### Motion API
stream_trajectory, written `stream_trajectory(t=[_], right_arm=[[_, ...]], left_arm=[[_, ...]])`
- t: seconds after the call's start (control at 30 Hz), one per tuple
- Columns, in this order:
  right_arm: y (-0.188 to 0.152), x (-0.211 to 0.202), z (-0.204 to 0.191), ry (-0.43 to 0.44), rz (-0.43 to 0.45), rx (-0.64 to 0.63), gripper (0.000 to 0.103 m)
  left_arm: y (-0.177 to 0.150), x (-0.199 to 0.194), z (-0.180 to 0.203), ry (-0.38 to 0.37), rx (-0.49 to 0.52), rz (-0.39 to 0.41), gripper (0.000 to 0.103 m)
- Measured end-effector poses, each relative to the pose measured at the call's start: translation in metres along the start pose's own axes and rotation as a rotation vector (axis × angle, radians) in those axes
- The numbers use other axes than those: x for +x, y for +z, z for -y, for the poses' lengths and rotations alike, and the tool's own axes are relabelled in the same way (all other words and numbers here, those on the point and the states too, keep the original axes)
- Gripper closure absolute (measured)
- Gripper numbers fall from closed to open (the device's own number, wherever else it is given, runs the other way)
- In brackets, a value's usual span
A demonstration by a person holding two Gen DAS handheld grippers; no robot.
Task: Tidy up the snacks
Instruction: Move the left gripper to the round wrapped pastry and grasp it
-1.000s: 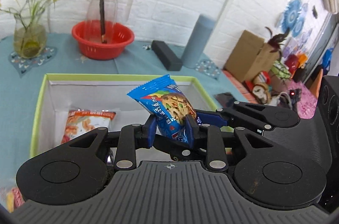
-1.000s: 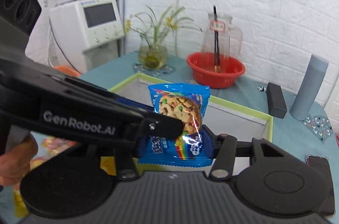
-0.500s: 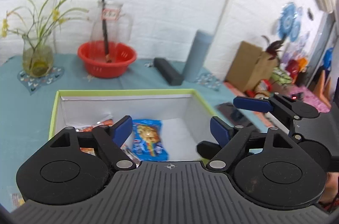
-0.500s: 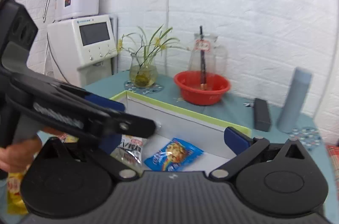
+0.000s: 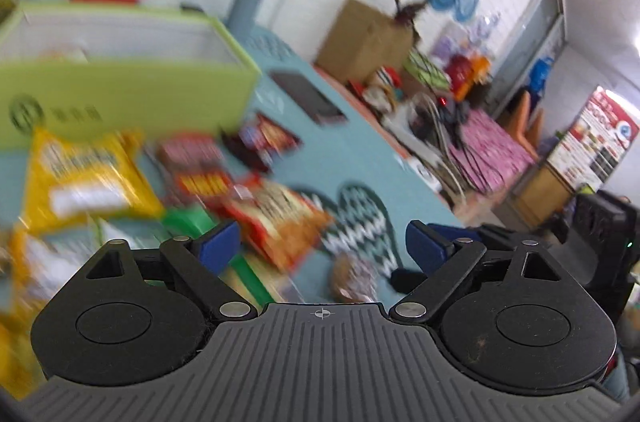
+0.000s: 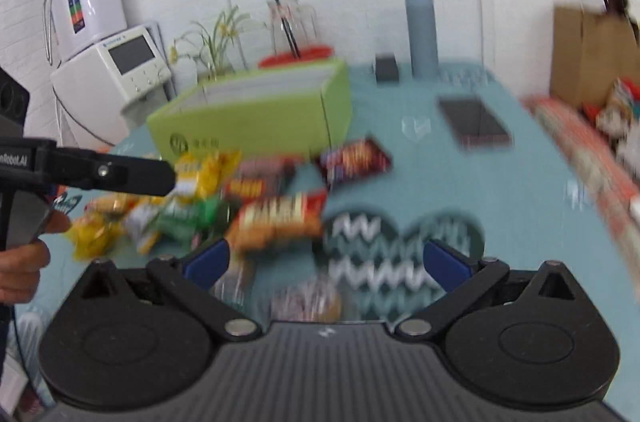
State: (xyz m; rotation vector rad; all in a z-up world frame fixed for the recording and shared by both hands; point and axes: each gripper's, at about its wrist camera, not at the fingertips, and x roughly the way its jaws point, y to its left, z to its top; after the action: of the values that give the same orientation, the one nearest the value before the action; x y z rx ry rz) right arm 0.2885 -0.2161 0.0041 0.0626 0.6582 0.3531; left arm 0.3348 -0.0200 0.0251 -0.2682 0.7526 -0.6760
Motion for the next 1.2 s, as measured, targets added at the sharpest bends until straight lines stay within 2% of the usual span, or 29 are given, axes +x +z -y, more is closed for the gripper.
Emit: stream_trajectory(t=[0.1, 0.17, 0.23, 0.3, 0.37, 0.47, 0.53, 0.57, 0.6, 0.73, 0.9, 1.07, 1.2], right_arm=[[-0.025, -0.002, -0.011, 0.026, -0.018, -0.001, 0.000], [-0.028, 0.002, -0.025, 0.042, -0.015, -0.055, 0.000], [-0.026, 0.010, -0.035, 0.046, -0.031, -0.119, 0.001], [-0.022, 0.020, -0.038, 0.067, -0.054, -0.159, 0.001], [-0.018, 0.034, -0.038, 0.088, -0.089, -0.182, 0.001], [-0.015, 0.045, -0.041, 0.063, -0.105, -0.237, 0.001], [-0.017, 0.043, -0.043, 0.051, -0.105, -0.269, 0.001], [-0.019, 0.039, -0.044, 0.053, -0.104, -0.271, 0.001], [-0.021, 0.034, -0.044, 0.059, -0.099, -0.264, 0.001], [-0.034, 0.014, -0.058, 0.072, -0.080, -0.251, 0.001], [-0.051, -0.002, -0.093, 0.132, -0.079, -0.256, 0.001], [-0.056, 0.008, -0.138, 0.248, -0.076, -0.321, 0.001], [-0.050, 0.028, -0.169, 0.302, -0.069, -0.369, 0.001]], left_arm=[[-0.012, 0.023, 0.015, -0.029, 0.012, -0.080, 0.034], [-0.011, 0.037, 0.023, -0.042, 0.042, -0.113, 0.037], [-0.007, 0.048, 0.029, -0.025, 0.055, -0.143, 0.043], [-0.002, 0.061, 0.032, -0.045, 0.102, -0.176, 0.043], [0.002, 0.075, 0.032, -0.027, 0.111, -0.218, 0.051], [0.000, 0.092, 0.033, -0.052, 0.135, -0.281, 0.062], [-0.005, 0.091, 0.036, -0.031, 0.157, -0.283, 0.071], [-0.009, 0.088, 0.037, -0.024, 0.163, -0.280, 0.076], [-0.013, 0.085, 0.037, -0.025, 0.158, -0.281, 0.077], [-0.032, 0.066, 0.042, -0.034, 0.127, -0.278, 0.076], [-0.062, 0.024, 0.039, 0.012, 0.083, -0.239, 0.073], [-0.082, -0.030, 0.007, 0.091, -0.009, -0.184, 0.072], [-0.080, -0.061, -0.024, 0.161, -0.110, -0.123, 0.072]])
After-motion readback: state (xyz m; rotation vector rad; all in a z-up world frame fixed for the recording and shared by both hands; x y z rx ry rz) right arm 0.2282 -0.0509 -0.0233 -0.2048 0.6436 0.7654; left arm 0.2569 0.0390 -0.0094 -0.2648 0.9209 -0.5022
